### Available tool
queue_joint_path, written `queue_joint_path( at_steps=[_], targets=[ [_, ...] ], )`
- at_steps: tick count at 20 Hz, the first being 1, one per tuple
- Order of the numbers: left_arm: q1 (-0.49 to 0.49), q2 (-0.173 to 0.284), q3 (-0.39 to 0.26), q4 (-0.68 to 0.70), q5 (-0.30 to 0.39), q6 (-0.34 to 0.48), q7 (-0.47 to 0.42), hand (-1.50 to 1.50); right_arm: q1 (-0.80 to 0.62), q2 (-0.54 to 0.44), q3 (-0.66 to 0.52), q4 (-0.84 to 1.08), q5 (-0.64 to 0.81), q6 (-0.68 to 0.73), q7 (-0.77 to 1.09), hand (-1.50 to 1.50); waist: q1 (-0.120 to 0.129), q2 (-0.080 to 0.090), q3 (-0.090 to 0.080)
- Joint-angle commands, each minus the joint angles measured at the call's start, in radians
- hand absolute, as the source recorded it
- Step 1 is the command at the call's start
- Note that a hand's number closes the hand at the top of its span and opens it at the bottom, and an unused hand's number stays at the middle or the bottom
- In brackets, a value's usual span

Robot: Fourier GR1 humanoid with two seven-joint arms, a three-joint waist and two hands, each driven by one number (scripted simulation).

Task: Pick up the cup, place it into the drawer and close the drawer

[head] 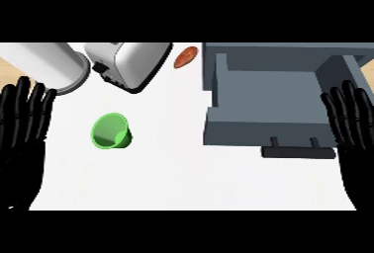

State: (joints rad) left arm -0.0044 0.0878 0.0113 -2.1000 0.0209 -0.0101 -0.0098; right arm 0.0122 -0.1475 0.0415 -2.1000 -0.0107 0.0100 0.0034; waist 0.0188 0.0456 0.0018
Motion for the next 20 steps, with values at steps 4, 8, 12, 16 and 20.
queue_joint_path(
  at_steps=[4,8,12,16,20],
  targets=[
    [0.011,0.047,0.065,0.063,0.059,-0.081,-0.051,-1.50,-0.039,0.057,0.028,0.040,0.039,-0.027,-0.032,-1.50,-0.017,-0.046,-0.002],
    [0.003,-0.049,0.116,0.167,0.183,0.000,0.071,-1.50,0.002,-0.006,0.041,0.041,-0.027,0.065,0.070,-1.50,-0.015,-0.044,-0.003],
    [-0.055,-0.052,0.128,0.240,0.188,0.014,0.063,-1.50,-0.135,0.001,-0.016,0.193,-0.036,0.065,0.036,-1.50,-0.015,-0.044,-0.002],
    [-0.020,-0.003,0.193,0.305,0.215,-0.038,-0.003,-1.50,-0.130,-0.011,-0.046,0.134,-0.082,0.098,0.101,-1.50,-0.017,-0.046,-0.002],
    [-0.059,-0.052,0.137,0.400,0.114,0.047,-0.021,-1.50,-0.202,-0.023,-0.096,0.276,-0.098,0.128,0.016,-1.50,-0.016,-0.045,-0.002]
  ],
)
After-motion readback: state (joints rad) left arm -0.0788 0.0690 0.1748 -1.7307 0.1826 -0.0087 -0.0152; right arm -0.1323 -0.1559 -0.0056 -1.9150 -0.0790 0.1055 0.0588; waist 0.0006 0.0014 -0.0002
